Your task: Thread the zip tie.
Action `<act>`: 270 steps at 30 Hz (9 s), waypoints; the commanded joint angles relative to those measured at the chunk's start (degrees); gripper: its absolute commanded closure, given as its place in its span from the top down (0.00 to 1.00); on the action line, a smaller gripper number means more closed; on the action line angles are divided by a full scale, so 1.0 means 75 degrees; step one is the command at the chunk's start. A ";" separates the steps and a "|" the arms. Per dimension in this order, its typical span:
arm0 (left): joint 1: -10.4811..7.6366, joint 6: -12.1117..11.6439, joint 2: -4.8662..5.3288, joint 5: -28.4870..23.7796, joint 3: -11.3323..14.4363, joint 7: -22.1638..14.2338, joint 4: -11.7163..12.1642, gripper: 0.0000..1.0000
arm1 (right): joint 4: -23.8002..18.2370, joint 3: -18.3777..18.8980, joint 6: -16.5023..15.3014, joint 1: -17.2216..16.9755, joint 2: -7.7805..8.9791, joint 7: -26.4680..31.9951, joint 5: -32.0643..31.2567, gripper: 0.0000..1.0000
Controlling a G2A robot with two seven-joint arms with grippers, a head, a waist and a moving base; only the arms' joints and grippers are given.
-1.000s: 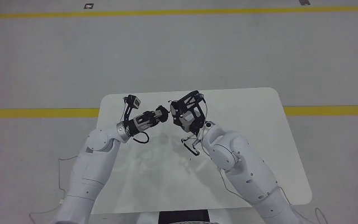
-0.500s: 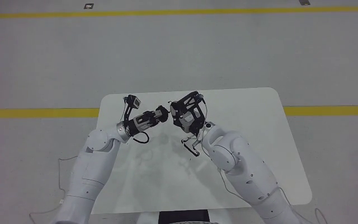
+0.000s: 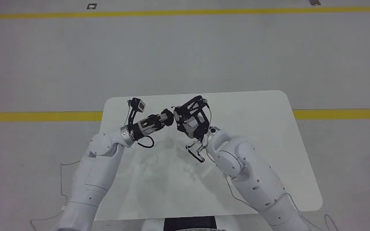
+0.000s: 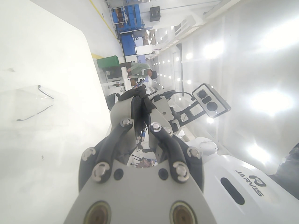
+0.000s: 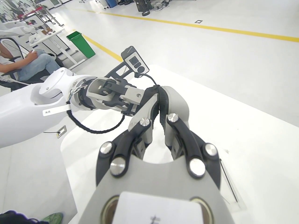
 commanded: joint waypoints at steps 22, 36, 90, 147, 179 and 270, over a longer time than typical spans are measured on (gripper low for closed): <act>0.0000 0.0000 0.0000 0.0000 0.0000 0.0000 0.0000 0.00 | -0.0360 0.0126 0.0115 -0.0028 -0.0001 0.0070 -0.0255 0.40; 0.0000 0.0000 0.0000 0.0000 0.0000 0.0000 0.0000 0.00 | -0.0344 0.0115 0.0053 -0.0025 -0.0014 0.0117 -0.0275 0.00; 0.0047 0.0247 0.0020 -0.0056 0.0034 0.0231 -0.0176 0.00 | -0.0986 0.0889 -0.0531 -0.1190 0.0224 -0.0309 -0.1542 1.00; 0.0139 0.4706 0.0186 -0.4931 0.0111 0.0596 -0.0329 0.00 | -0.0081 -0.0753 -0.0421 0.0126 0.1258 -0.1836 -0.3830 1.00; 0.0146 0.5040 0.0247 -0.5073 0.0124 0.0715 -0.0349 0.00 | 0.1234 -0.1998 0.0206 0.1468 0.1357 -0.3821 -0.3830 0.38; 0.0146 0.5040 0.0247 -0.5073 0.0124 0.0715 -0.0349 0.00 | 0.0899 -0.1228 0.0510 0.0868 0.1710 -0.3491 -0.3830 0.00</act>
